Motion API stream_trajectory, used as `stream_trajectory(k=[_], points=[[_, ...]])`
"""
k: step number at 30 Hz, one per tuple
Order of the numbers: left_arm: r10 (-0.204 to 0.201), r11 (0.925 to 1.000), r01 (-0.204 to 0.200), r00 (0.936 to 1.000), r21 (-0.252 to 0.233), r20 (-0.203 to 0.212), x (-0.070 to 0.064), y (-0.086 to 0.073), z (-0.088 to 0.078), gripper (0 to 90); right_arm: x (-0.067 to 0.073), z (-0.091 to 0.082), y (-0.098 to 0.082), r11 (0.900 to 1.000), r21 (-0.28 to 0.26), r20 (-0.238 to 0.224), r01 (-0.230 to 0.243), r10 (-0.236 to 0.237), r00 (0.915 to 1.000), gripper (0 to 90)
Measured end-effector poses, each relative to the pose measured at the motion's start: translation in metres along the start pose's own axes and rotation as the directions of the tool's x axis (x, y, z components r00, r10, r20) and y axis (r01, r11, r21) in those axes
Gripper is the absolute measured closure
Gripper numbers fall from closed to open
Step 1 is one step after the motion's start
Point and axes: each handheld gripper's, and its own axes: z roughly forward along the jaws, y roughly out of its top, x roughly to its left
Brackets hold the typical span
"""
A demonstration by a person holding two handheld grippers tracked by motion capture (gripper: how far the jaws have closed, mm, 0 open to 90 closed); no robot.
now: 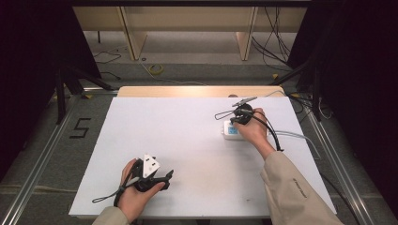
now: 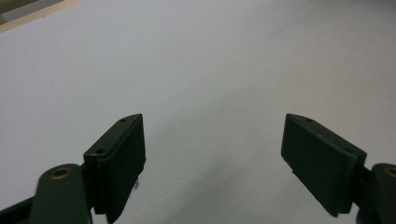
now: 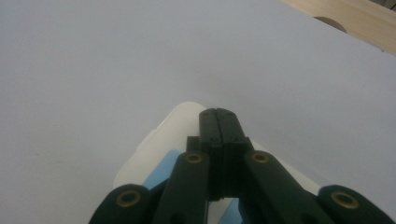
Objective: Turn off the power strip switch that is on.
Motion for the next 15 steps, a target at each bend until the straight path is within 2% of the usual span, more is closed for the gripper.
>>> stream_trajectory(k=[15], points=[[-0.001, 1.0, 0.001, 1.0, 0.003, -0.001, 0.0, 0.0, 0.0, 21.6, 0.0, -0.012, -0.005, 1.0, -0.006, -0.023, 0.002, -0.002, 0.9997, 90.0]])
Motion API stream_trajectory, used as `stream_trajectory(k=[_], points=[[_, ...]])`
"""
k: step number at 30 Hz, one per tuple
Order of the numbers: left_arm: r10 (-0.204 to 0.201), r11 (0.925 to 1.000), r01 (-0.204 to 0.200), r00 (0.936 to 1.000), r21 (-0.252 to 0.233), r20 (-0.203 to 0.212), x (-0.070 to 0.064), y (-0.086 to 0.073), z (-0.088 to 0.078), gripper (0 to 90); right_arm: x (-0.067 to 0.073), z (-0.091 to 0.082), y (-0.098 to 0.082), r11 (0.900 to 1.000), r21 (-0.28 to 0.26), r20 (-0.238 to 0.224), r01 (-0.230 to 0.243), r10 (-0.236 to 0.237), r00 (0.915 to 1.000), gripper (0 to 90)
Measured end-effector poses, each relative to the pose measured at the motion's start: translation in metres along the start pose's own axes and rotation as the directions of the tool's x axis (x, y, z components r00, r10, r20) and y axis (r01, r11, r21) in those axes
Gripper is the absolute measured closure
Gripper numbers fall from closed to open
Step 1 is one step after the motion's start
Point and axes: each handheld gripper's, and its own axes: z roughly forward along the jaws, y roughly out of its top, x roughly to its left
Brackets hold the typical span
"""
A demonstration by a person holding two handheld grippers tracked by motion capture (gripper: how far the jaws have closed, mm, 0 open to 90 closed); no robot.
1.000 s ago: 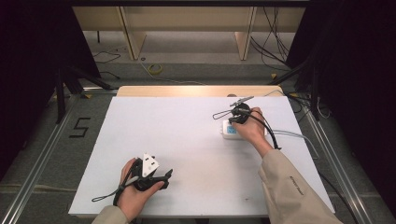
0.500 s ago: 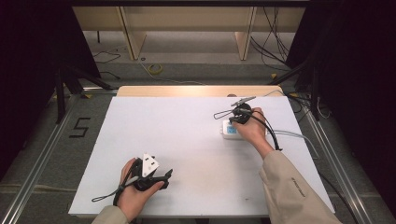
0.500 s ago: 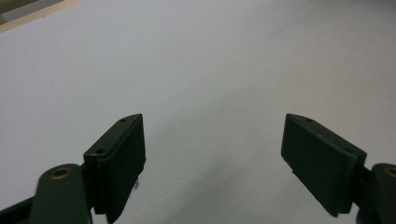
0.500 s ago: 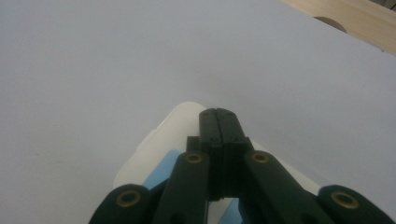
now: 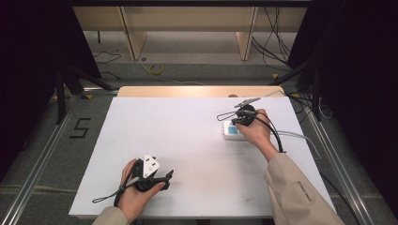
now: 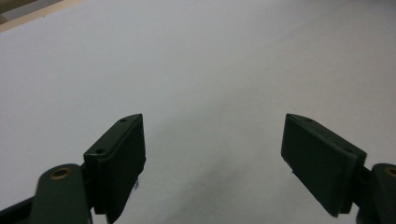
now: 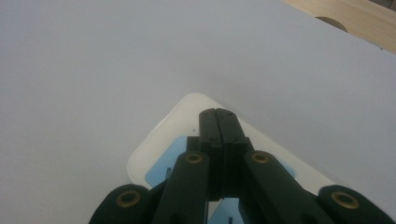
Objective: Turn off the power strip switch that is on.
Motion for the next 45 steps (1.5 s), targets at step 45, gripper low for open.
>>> stream_trajectory(k=[45], points=[[-0.004, 1.0, 0.004, 1.0, 0.003, 0.0, 0.0, 0.0, 0.0, 21.6, 0.015, -0.043, -0.034, 0.997, -0.054, -0.031, 0.049, -0.051, 0.9982, 90.0]])
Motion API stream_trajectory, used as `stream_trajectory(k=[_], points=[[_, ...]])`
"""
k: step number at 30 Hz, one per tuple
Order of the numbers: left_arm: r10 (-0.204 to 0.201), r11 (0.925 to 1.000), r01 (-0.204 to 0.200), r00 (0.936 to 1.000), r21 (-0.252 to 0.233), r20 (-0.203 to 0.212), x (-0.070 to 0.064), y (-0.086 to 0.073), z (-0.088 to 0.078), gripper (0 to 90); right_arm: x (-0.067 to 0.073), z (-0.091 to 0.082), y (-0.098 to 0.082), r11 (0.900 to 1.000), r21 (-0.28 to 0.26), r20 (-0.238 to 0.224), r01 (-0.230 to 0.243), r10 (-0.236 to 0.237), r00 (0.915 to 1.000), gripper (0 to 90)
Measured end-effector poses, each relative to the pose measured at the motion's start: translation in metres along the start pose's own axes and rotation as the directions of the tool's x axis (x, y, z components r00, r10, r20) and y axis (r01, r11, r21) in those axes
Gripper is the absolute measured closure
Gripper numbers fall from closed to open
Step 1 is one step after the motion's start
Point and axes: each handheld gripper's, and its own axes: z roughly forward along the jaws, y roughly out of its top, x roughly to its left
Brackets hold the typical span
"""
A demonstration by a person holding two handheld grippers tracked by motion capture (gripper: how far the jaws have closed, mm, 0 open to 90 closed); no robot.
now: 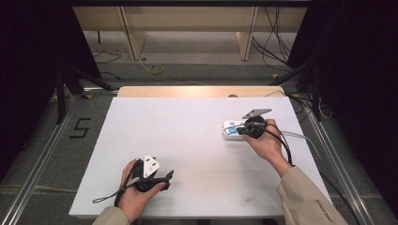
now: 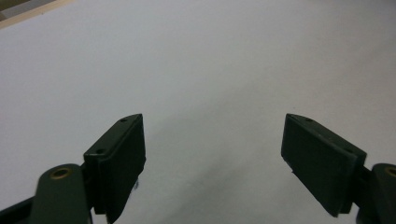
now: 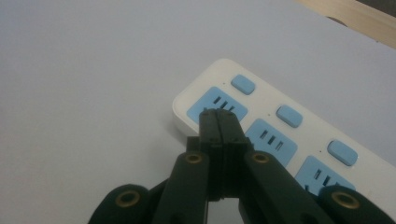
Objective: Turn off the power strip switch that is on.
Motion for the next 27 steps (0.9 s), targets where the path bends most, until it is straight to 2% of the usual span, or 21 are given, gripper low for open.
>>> stream_trajectory(k=[12, 27], points=[[-0.005, 1.0, 0.005, 1.0, 0.005, 0.002, 0.0, 0.0, 0.0, 21.6, 0.01, -0.016, -0.014, 1.0, -0.017, -0.024, 0.018, -0.018, 0.9995, 90.0], [-0.009, 0.9999, 0.009, 1.0, 0.009, 0.0, 0.001, -0.001, 0.0, 21.6, 0.02, -0.026, -0.033, 0.999, -0.021, -0.059, 0.026, -0.027, 0.9979, 89.2]])
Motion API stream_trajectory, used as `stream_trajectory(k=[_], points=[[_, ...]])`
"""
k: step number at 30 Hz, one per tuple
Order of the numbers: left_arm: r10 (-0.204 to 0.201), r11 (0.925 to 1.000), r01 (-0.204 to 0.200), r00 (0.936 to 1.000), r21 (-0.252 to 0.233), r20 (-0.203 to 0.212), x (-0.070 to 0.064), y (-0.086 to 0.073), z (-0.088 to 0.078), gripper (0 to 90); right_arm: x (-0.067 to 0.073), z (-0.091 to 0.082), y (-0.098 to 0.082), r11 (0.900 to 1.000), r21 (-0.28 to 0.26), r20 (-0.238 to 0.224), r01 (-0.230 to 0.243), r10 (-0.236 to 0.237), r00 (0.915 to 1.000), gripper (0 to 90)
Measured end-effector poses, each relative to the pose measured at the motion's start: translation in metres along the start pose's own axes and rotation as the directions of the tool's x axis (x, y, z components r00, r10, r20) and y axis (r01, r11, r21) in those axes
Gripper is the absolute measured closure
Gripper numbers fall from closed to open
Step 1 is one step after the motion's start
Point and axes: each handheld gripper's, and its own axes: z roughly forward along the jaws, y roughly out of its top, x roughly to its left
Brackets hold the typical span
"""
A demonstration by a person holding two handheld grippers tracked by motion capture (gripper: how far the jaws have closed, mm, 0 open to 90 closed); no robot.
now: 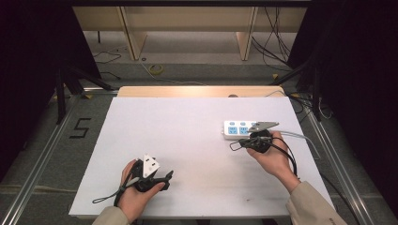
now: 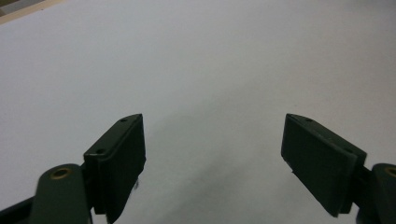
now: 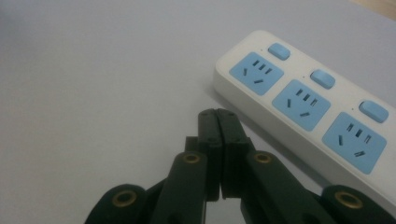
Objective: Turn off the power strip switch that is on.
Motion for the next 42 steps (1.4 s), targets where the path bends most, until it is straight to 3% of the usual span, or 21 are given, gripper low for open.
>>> stream_trajectory(k=[24, 33, 42], points=[[-0.009, 0.9999, 0.009, 1.0, 0.013, -0.002, 0.002, -0.002, 0.0, 21.5, 0.017, -0.022, -0.043, 0.998, -0.056, -0.035, 0.02, -0.022, 0.9991, 69.3], [-0.013, 0.9997, 0.013, 0.9999, 0.022, -0.002, 0.004, -0.003, 0.001, 21.5, 0.02, -0.032, -0.056, 0.994, -0.112, -0.057, 0.008, -0.014, 0.9983, 61.5], [-0.025, 0.9993, 0.025, 0.9997, 0.028, -0.004, 0.006, -0.004, 0.002, 21.3, 0.025, -0.034, -0.072, 0.992, -0.122, -0.085, -0.01, 0.0, 0.9964, 57.3]])
